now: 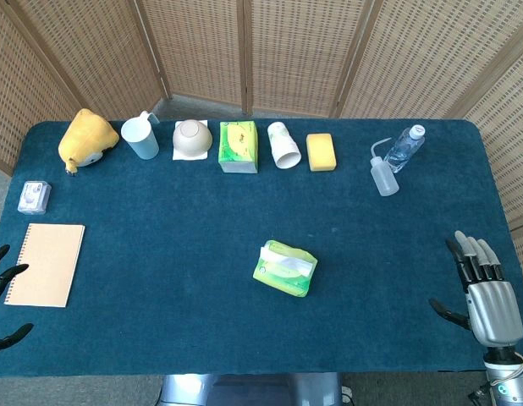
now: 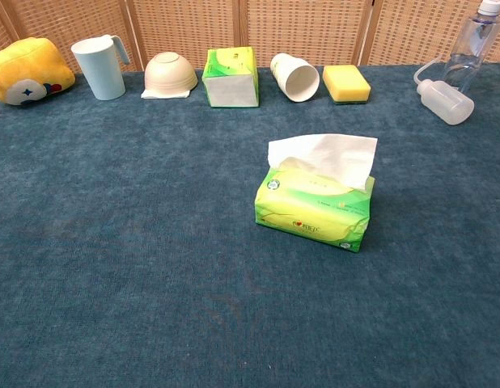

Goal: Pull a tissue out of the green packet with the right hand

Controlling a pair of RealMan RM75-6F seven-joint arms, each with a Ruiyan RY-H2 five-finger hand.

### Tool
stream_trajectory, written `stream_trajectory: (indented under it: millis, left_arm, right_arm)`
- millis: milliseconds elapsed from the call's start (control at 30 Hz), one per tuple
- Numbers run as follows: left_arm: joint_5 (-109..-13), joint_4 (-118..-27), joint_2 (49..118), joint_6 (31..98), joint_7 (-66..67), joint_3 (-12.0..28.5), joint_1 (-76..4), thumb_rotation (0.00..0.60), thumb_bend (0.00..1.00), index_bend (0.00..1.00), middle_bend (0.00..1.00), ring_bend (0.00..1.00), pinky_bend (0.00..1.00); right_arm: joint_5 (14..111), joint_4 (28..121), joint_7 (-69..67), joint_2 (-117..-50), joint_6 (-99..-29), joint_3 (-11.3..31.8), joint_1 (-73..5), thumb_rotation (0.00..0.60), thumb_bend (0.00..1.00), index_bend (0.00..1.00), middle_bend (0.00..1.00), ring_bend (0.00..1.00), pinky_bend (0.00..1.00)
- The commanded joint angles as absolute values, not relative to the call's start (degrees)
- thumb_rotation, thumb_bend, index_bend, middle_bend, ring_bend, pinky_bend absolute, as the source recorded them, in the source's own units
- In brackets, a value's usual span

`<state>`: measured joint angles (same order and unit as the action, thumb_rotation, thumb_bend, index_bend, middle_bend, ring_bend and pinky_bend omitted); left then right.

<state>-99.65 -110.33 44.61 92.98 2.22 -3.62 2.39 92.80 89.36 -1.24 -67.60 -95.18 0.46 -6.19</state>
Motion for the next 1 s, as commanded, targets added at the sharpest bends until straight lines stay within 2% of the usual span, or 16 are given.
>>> stream_trajectory:
  millis: [33, 233, 400, 567, 800, 1000]
  left_arm:
    - [-99.73, -110.42, 44.64, 92.95, 2.49, -3.65, 2.4, 0.6, 0.0, 0.16, 0.0, 0.0, 0.13]
    - [-99.99, -110.27, 44.7, 93.3, 2.9, -3.71, 2.61, 0.6, 0.0, 0.16, 0.0, 0.0, 0.13]
    - [-99.46, -110.16, 44.89, 92.53, 3.59, -3.44, 2.17, 0.6, 0.0, 0.11, 0.0, 0.0, 0.13]
    - [-98.92, -110.27, 45.39, 92.11, 4.76, -3.05, 1.86, 0.6, 0.0, 0.08, 0.0, 0.0, 0.13]
    - [-98.6, -110.19, 45.27, 91.98, 4.17, -3.04, 1.79, 0.6, 0.0, 0.08, 0.0, 0.0, 0.13]
    - [-97.49, -109.9, 44.76, 91.99, 2.1, -2.76, 1.65, 0.6, 0.0, 0.08, 0.0, 0.0, 0.13]
  right_arm:
    - [93.14, 89.32, -1.44, -67.66, -94.54, 0.39, -6.21, 0.6, 0.0, 0.0, 0.0, 0.0, 0.06]
    - [95.11, 90.05, -2.13, -67.97, -92.61, -0.18, -7.08, 0.6, 0.0, 0.0, 0.0, 0.0, 0.06]
    - [97.71, 94.39, -1.46, -67.16, -88.07, -0.44, -10.12, 0.6, 0.0, 0.0, 0.0, 0.0, 0.06]
    - [97.72, 100.71, 3.14, -67.94, -80.79, 1.18, -14.86, 0.6, 0.0, 0.0, 0.0, 0.0, 0.06]
    - [89.17, 107.19, 15.49, -73.6, -67.21, 5.2, -22.23, 0.6, 0.0, 0.0, 0.0, 0.0, 0.07]
    - [81.44, 107.79, 22.8, -79.83, -61.71, 8.93, -27.21, 0.6, 0.0, 0.0, 0.0, 0.0, 0.12]
